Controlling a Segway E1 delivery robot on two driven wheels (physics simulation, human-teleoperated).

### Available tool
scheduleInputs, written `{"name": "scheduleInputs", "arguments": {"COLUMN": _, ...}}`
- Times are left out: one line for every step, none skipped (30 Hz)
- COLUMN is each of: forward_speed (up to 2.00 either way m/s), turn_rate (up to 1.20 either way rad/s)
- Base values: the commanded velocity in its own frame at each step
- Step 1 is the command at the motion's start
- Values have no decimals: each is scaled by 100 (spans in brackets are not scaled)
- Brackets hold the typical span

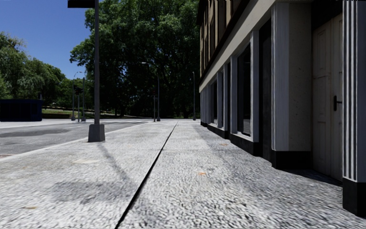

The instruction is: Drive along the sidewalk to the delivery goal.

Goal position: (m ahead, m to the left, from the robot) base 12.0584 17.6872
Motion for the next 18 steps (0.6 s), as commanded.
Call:
{"name": "scheduleInputs", "arguments": {"forward_speed": 200, "turn_rate": 0}}
{"name": "scheduleInputs", "arguments": {"forward_speed": 200, "turn_rate": 0}}
{"name": "scheduleInputs", "arguments": {"forward_speed": 200, "turn_rate": 0}}
{"name": "scheduleInputs", "arguments": {"forward_speed": 200, "turn_rate": 0}}
{"name": "scheduleInputs", "arguments": {"forward_speed": 200, "turn_rate": 0}}
{"name": "scheduleInputs", "arguments": {"forward_speed": 200, "turn_rate": 0}}
{"name": "scheduleInputs", "arguments": {"forward_speed": 200, "turn_rate": 0}}
{"name": "scheduleInputs", "arguments": {"forward_speed": 200, "turn_rate": 0}}
{"name": "scheduleInputs", "arguments": {"forward_speed": 200, "turn_rate": 0}}
{"name": "scheduleInputs", "arguments": {"forward_speed": 200, "turn_rate": 0}}
{"name": "scheduleInputs", "arguments": {"forward_speed": 200, "turn_rate": 0}}
{"name": "scheduleInputs", "arguments": {"forward_speed": 200, "turn_rate": 0}}
{"name": "scheduleInputs", "arguments": {"forward_speed": 200, "turn_rate": 0}}
{"name": "scheduleInputs", "arguments": {"forward_speed": 200, "turn_rate": 0}}
{"name": "scheduleInputs", "arguments": {"forward_speed": 200, "turn_rate": 0}}
{"name": "scheduleInputs", "arguments": {"forward_speed": 200, "turn_rate": 0}}
{"name": "scheduleInputs", "arguments": {"forward_speed": 200, "turn_rate": 0}}
{"name": "scheduleInputs", "arguments": {"forward_speed": 200, "turn_rate": 0}}
